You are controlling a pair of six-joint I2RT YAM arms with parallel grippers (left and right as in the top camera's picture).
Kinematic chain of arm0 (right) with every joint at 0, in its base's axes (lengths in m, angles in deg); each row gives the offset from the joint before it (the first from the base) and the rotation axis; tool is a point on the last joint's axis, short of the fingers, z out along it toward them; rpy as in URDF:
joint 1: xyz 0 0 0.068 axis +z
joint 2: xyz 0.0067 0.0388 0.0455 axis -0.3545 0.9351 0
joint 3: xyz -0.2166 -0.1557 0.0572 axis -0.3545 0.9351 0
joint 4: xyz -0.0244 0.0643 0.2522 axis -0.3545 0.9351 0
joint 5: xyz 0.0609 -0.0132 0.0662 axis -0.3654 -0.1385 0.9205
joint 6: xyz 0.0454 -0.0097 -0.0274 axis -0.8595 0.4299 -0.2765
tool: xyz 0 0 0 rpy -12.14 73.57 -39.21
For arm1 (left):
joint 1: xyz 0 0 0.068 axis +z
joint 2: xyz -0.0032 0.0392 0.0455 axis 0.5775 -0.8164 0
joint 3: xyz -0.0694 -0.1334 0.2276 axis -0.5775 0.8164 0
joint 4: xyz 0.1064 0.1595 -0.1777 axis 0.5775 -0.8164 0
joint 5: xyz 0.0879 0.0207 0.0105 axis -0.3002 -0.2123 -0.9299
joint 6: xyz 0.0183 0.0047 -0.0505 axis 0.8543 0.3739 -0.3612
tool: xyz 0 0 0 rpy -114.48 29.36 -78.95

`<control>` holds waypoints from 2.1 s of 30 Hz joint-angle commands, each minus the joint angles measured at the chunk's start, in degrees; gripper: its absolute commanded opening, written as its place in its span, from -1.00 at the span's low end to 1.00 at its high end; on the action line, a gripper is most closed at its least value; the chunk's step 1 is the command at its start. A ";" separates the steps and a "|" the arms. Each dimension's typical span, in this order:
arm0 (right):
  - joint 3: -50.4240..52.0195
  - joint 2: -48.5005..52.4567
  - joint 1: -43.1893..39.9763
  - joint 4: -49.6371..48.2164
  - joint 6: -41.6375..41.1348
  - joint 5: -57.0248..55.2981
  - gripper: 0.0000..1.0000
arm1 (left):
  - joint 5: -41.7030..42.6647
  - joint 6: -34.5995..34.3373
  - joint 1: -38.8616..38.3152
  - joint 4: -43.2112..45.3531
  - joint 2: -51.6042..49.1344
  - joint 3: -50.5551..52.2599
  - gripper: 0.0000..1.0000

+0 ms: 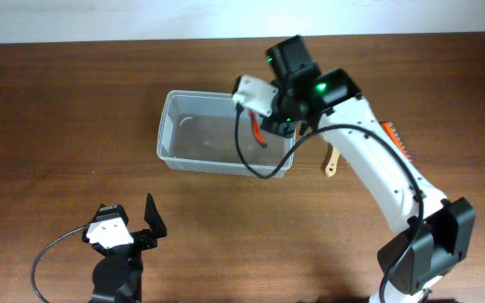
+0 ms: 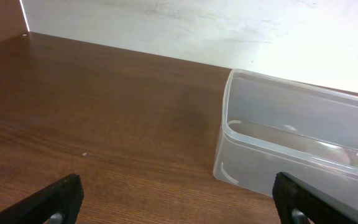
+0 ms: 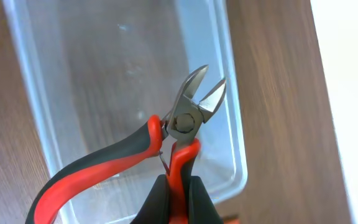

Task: Pack container
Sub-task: 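Carry the pliers into the clear container and open the right gripper, then lift the right gripper and move it over the wooden scraper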

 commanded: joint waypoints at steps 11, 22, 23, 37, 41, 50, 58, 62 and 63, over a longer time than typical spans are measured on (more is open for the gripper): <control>-0.63 11.23 0.83 -1.33 6.73 4.09 -0.92 | -0.20 0.50 -0.22 -0.11 0.35 0.17 0.99; -0.68 15.39 0.81 -5.64 -1.31 4.96 0.76 | -0.20 0.50 -0.22 -0.11 0.35 0.17 0.98; -0.87 15.19 0.81 -6.01 -3.17 4.96 0.79 | -0.20 0.50 -0.22 -0.11 0.35 0.15 0.98; -19.26 7.43 -2.99 17.75 -47.45 -18.14 0.27 | -0.20 0.50 -0.22 -0.11 0.35 0.17 0.98; -22.08 7.06 -8.20 25.31 -55.34 -16.44 0.21 | -0.20 0.50 -0.22 -0.11 0.35 0.15 0.98; -20.22 7.48 -22.16 25.97 -63.63 1.36 0.97 | -0.20 0.50 -0.22 -0.11 0.35 0.17 0.98; -16.98 9.55 -28.50 24.55 -68.15 1.99 0.97 | -0.20 0.50 -0.20 -0.11 0.35 0.15 0.99; -9.66 9.55 -28.13 19.82 -74.38 -0.31 0.97 | -0.20 0.50 -0.22 -0.11 0.35 0.17 0.99; -7.61 9.55 -28.00 18.23 -75.58 -0.50 0.98 | -0.20 0.50 -0.22 -0.11 0.35 0.15 0.99</control>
